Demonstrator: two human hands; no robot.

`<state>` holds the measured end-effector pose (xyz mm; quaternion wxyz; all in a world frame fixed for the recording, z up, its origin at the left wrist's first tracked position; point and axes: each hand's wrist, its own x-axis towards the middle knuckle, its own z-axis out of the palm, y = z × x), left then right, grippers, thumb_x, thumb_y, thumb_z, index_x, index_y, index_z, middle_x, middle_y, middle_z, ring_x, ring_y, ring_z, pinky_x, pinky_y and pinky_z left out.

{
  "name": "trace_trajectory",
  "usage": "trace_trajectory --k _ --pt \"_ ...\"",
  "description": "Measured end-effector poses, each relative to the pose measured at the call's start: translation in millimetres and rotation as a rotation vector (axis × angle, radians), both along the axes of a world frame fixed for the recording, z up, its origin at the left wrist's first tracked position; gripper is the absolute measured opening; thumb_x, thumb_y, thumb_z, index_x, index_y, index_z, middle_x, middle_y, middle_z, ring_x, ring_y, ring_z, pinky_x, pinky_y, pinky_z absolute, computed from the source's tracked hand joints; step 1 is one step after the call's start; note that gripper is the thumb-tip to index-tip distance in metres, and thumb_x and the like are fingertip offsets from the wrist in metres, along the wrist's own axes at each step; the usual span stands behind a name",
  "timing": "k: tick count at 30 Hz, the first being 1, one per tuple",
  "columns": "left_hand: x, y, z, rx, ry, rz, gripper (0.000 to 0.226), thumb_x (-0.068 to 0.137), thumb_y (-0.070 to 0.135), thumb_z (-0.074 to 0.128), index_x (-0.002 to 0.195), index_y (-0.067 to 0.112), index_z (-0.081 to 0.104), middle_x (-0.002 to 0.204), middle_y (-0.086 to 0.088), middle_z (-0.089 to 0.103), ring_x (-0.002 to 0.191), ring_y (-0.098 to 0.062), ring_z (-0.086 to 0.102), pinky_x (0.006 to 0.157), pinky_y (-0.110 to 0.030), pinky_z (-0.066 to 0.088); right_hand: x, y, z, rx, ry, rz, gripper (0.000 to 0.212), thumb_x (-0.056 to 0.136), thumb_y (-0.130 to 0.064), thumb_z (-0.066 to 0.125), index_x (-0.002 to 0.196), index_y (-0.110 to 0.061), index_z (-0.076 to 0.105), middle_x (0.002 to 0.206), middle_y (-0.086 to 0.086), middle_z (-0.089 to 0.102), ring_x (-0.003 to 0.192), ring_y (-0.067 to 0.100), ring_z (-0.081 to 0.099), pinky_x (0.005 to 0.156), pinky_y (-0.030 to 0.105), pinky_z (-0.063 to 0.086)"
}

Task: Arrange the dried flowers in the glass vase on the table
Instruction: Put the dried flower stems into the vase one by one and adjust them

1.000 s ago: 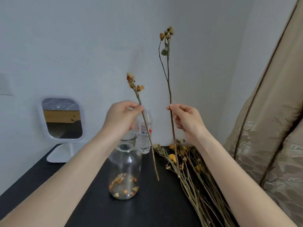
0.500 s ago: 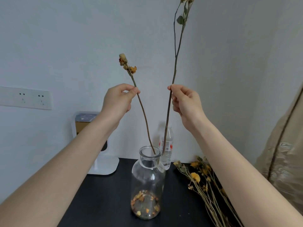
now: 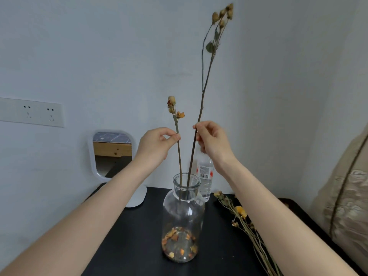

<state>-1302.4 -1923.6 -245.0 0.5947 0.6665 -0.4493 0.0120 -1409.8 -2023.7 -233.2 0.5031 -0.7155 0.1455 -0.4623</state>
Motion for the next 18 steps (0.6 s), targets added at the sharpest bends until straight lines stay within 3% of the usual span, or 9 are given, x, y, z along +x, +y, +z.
trace_trajectory --k 4,7,11,12,15,18 --pt "1 -3 -26 0.088 0.015 -0.013 0.014 0.087 0.03 0.062 0.089 0.018 0.068 0.046 0.012 0.046 0.039 -0.007 0.04 0.049 -0.021 0.033 -2 -1 -37 -0.116 0.219 -0.058 0.013 0.095 -0.019 0.048 0.09 -0.014 0.059 0.063 -0.005 0.053 0.053 0.004 0.046 0.057 0.019 0.038" --pt "1 -4 -41 0.131 0.038 -0.014 0.013 0.085 0.03 0.065 0.088 0.018 0.071 0.044 0.014 0.045 0.042 -0.005 0.041 0.051 -0.02 0.033 -6 -1 -54 -0.153 0.293 -0.042 0.012 0.093 -0.019 0.051 0.09 -0.015 0.063 0.063 -0.005 0.056 0.055 0.005 0.049 0.061 0.02 0.041" --pt "0 -5 -56 0.185 0.028 -0.012 0.015 0.082 0.028 0.068 0.087 0.016 0.075 0.061 0.017 0.057 0.062 -0.002 0.051 0.059 -0.018 0.038 -11 -1 -72 -0.176 0.337 -0.035 0.014 0.089 -0.021 0.061 0.091 -0.012 0.073 0.069 0.007 0.063 0.061 0.01 0.05 0.065 0.024 0.045" --pt "0 -5 -59 0.198 0.024 -0.011 0.014 0.081 0.028 0.069 0.088 0.017 0.076 0.067 0.015 0.061 0.067 -0.002 0.053 0.061 -0.016 0.038 -12 -1 -75 -0.18 0.348 -0.046 0.015 0.088 -0.022 0.063 0.092 -0.012 0.074 0.068 0.007 0.063 0.06 0.009 0.049 0.064 0.025 0.045" --pt "0 -6 -63 0.216 0.013 0.0 0.013 0.08 0.025 0.07 0.089 0.018 0.076 0.081 0.009 0.068 0.077 -0.002 0.056 0.067 -0.016 0.039 -13 -2 -80 -0.187 0.368 -0.089 0.014 0.085 -0.024 0.066 0.09 -0.015 0.075 0.046 -0.013 0.053 0.044 0.001 0.044 0.049 0.009 0.035" --pt "1 -5 -62 0.217 0.012 0.021 0.011 0.078 0.024 0.072 0.087 0.019 0.077 0.076 0.01 0.067 0.072 0.001 0.055 0.063 -0.013 0.038 -15 -3 -78 -0.184 0.363 -0.118 0.01 0.082 -0.029 0.069 0.082 -0.019 0.073 0.04 -0.014 0.048 0.04 0.001 0.042 0.043 0.009 0.032"
